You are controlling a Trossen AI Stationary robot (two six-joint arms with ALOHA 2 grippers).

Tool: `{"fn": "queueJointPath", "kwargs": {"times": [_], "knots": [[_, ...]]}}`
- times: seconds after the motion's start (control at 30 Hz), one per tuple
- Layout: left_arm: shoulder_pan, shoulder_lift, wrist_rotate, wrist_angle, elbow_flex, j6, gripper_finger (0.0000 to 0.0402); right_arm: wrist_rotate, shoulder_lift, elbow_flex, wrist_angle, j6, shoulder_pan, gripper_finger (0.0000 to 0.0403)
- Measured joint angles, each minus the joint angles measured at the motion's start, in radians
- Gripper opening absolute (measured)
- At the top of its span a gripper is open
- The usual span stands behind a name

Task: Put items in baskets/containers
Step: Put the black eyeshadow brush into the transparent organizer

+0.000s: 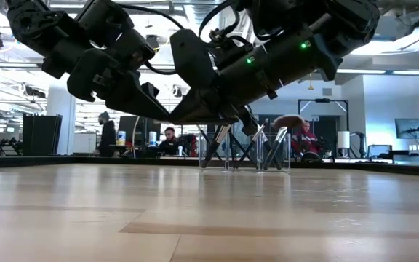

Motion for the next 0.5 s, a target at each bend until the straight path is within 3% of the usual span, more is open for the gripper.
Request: {"fn": "queueJointPath", "kwargs": {"times": [0.5], "knots": [[0.0, -0.002, 0.003, -0.003, 0.0, -0.001, 0.0076, 0.001, 0.0, -0.001, 0.035, -0.023, 0.0, 0.0005]]}}
